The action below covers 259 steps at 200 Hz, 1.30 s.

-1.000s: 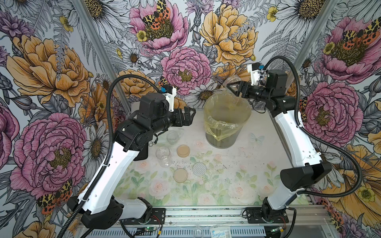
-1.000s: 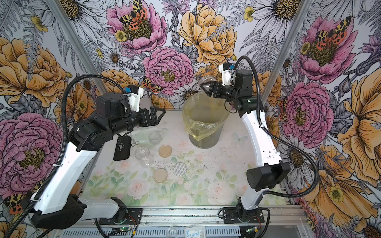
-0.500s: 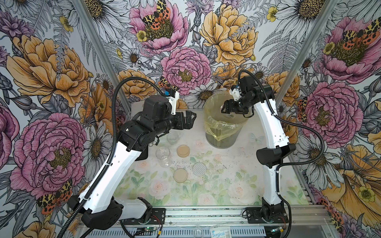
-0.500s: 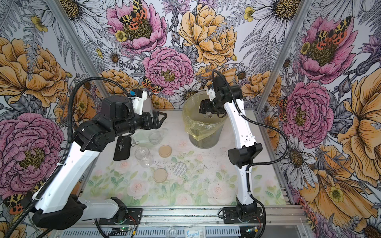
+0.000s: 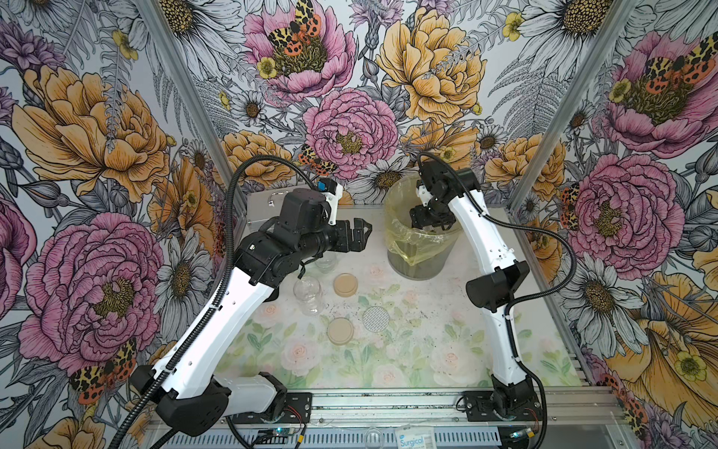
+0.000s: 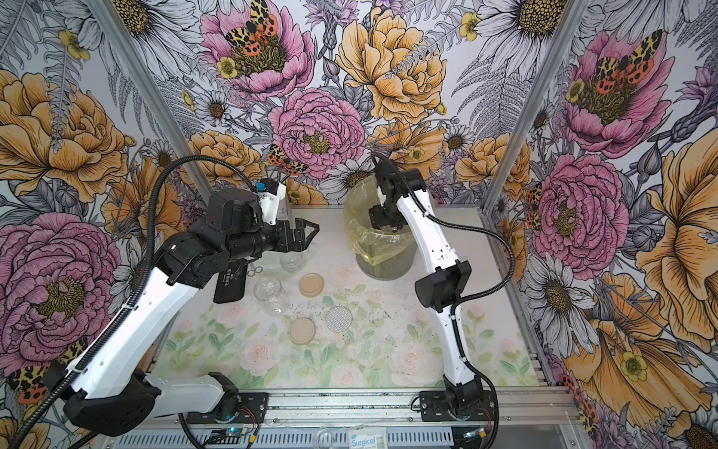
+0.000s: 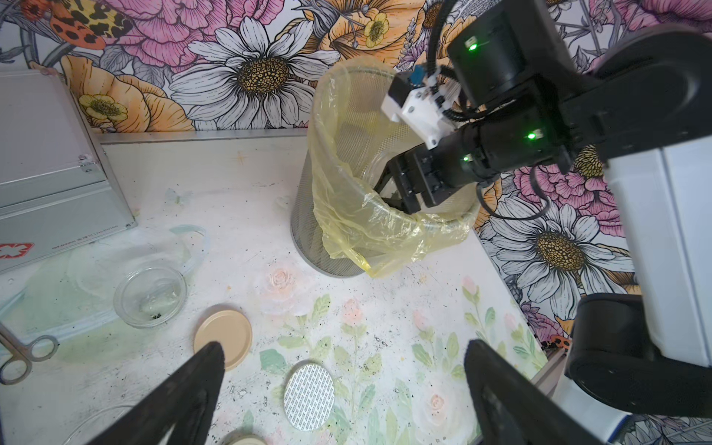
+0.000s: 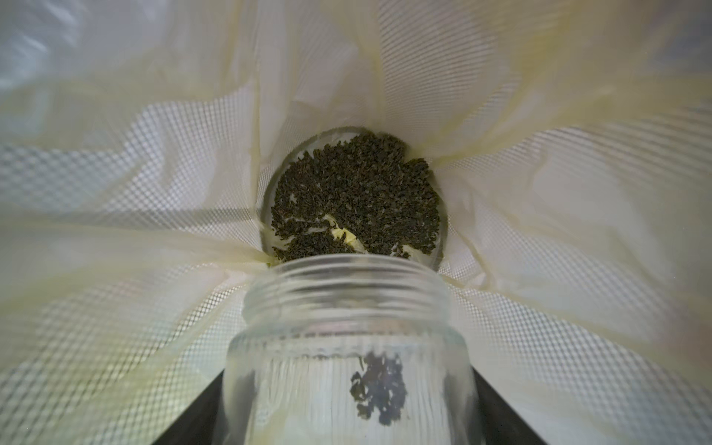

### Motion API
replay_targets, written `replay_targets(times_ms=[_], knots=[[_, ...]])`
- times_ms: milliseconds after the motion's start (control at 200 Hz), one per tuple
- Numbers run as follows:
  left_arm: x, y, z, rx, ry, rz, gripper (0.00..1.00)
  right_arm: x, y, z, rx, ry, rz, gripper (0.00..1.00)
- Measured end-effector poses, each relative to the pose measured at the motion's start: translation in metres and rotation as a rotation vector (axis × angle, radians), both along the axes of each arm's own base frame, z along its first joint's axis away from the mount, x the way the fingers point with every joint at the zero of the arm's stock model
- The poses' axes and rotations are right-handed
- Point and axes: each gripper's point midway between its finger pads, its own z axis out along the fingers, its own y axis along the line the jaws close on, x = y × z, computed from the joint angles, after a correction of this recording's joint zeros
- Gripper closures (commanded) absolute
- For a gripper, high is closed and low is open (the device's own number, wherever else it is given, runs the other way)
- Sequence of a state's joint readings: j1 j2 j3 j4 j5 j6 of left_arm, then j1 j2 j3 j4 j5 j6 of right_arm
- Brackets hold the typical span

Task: Empty moldy tea leaves from jars
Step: Pour the moldy tea leaves from the jar into the trash bin.

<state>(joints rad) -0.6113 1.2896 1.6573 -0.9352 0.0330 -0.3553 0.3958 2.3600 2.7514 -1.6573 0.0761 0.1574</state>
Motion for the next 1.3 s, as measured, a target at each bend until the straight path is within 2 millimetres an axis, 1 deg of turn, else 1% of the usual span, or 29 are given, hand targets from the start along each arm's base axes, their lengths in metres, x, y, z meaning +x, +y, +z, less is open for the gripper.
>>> replay_targets(times_ms=[65, 130, 230, 365, 440, 556, 651, 756, 851, 921, 1031, 1146, 1216, 1296], knots=[[-0.002, 0.001, -0.006, 0.004, 0.009, -0.002, 0.01, 0.002, 0.005, -0.017, -0.052, 0.021, 0.036, 1.00], [-0.004, 0.002, -0.011, 0.007, 0.015, -0.002, 0.01, 0.002, 0.008, -0.025, -0.108, 0.021, 0.074, 1.00], [-0.008, 0.004, -0.013, 0.003, 0.016, -0.003, 0.01, 0.004, 0.005, -0.023, -0.182, -0.005, 0.120, 1.00], [-0.009, 0.005, -0.006, -0.012, -0.006, -0.003, 0.01, 0.009, -0.002, -0.019, -0.265, -0.031, 0.199, 1.00], [-0.010, 0.006, -0.001, -0.022, -0.019, -0.003, 0.01, 0.011, -0.006, -0.018, -0.315, -0.033, 0.280, 1.00], [-0.010, 0.005, 0.002, -0.036, -0.029, -0.005, 0.01, 0.009, -0.017, -0.023, -0.395, 0.005, 0.414, 1.00], [-0.010, 0.003, 0.002, -0.044, -0.027, -0.011, 0.01, 0.013, -0.026, -0.027, -0.460, 0.023, 0.525, 1.00], [-0.011, 0.001, -0.004, -0.043, -0.014, -0.020, 0.01, 0.021, -0.030, -0.026, -0.535, 0.015, 0.651, 1.00], [-0.011, 0.003, -0.009, -0.042, -0.007, -0.019, 0.01, 0.025, -0.030, -0.021, -0.576, -0.001, 0.726, 1.00], [-0.012, 0.006, -0.011, -0.046, -0.004, -0.015, 0.01, 0.027, -0.028, -0.013, -0.605, -0.025, 0.760, 1.00], [-0.013, 0.010, -0.007, -0.060, -0.013, -0.005, 0.01, 0.027, -0.022, 0.000, -0.636, -0.065, 0.800, 1.00], [-0.014, 0.009, -0.002, -0.084, -0.024, -0.007, 0.01, 0.030, -0.019, 0.016, -0.654, -0.118, 0.825, 1.00], [-0.014, 0.008, 0.000, -0.092, -0.024, -0.010, 0.01, 0.032, -0.022, 0.023, -0.674, -0.135, 0.831, 1.00], [-0.014, 0.008, 0.000, -0.096, -0.023, -0.009, 0.01, 0.033, -0.025, 0.027, -0.691, -0.140, 0.837, 1.00]])
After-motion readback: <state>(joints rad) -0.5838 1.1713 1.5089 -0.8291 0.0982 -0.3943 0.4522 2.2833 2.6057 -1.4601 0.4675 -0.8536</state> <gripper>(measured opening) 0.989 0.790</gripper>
